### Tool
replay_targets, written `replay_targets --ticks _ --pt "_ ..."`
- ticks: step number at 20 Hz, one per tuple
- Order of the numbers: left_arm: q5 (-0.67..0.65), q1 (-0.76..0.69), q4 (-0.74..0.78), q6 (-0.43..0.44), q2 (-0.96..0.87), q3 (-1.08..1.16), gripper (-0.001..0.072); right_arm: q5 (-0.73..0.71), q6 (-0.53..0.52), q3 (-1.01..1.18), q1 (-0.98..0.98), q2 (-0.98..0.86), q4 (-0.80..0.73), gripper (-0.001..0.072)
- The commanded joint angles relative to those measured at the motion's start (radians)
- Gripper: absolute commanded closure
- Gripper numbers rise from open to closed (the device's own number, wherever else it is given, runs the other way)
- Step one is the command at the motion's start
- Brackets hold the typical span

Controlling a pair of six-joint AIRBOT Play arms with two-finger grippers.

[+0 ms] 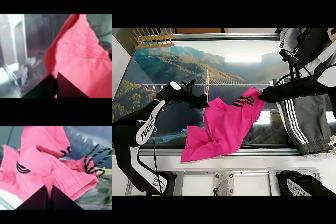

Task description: Fold the clothes and pants, and hang the long-sleeved shirts on hangers.

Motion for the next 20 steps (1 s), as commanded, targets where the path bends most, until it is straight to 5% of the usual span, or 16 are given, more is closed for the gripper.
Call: replay_targets --ticks 1,12,20 --pt "-0.031 0.029 -0.01 -0.012 0.069 0.021 0.0703 -0.022 -0.015 0.039 -0.015 0.0 -0.004 0.0688" --pt "-0.004 0.175 0.053 -0.011 0.88 0.481 0.0702 -0.026 -0.026 0.548 -0.058 0.119 0.001 0.0687" --pt "0.151 0.175 0.051 -0.012 1.124 0.378 0.0702 -0.012 0.046 0.547 -0.058 0.285 0.0 0.0688"
